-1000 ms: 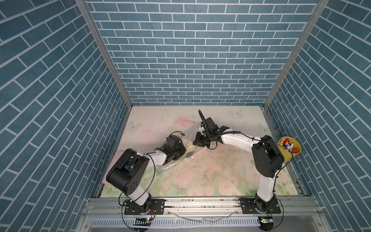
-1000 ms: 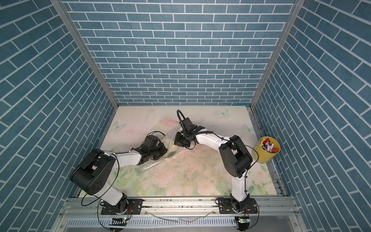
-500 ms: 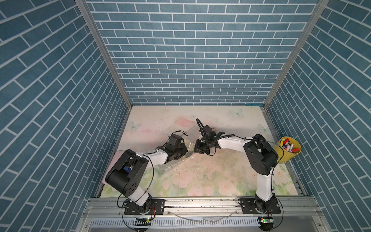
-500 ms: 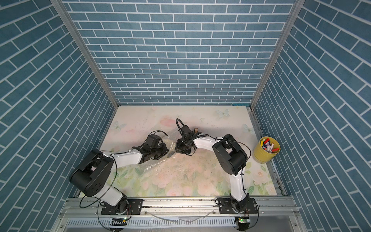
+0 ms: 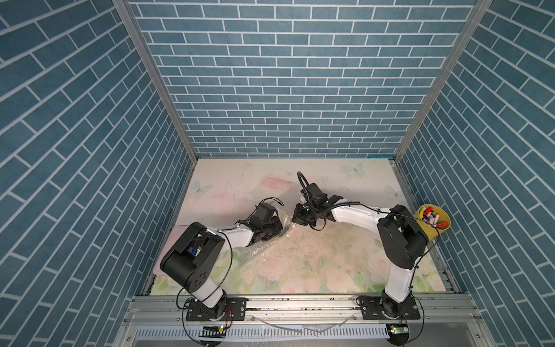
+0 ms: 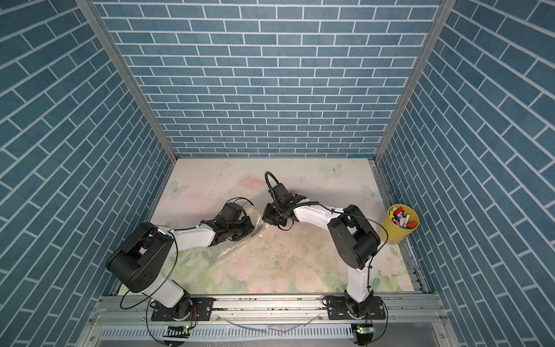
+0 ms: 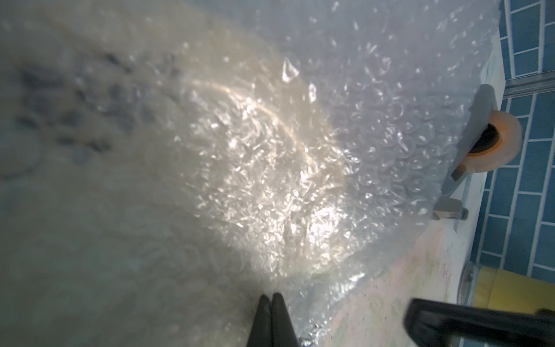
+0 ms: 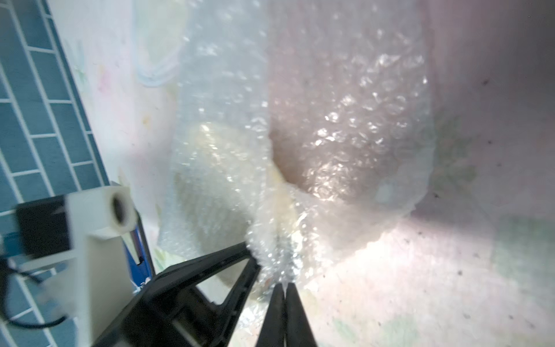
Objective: Wrap dinner plates in bubble wrap
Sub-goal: Wrap the plate in the bubble wrap.
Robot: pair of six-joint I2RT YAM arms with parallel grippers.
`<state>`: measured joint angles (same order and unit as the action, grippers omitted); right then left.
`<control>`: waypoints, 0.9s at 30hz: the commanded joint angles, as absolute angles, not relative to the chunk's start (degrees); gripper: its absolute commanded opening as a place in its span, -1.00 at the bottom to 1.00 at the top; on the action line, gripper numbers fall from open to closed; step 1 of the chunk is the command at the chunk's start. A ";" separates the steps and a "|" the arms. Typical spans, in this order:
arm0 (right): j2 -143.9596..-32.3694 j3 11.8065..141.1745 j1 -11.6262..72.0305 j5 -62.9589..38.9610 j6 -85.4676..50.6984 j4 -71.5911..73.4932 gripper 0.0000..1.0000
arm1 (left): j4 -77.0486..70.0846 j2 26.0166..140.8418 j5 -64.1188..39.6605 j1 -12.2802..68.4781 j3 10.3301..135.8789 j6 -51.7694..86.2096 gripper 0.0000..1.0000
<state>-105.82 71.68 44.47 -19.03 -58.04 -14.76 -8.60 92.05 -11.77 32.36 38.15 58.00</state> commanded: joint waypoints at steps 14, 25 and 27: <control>-120.05 87.19 43.86 -23.78 -56.35 -16.73 -0.88 | -7.29 92.26 -10.89 32.73 36.04 56.96 -1.00; -122.06 79.43 43.86 -23.73 -57.65 -13.89 -0.94 | -6.92 90.93 -9.49 32.44 36.54 57.74 -0.19; -122.38 79.36 43.84 -23.64 -57.53 -14.08 -0.94 | -6.41 89.67 -8.57 32.15 36.96 58.22 -0.02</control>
<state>-120.68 81.12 43.99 -24.21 -56.99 -13.21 -10.79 90.70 -11.35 32.45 37.58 58.30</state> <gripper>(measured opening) 0.050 0.470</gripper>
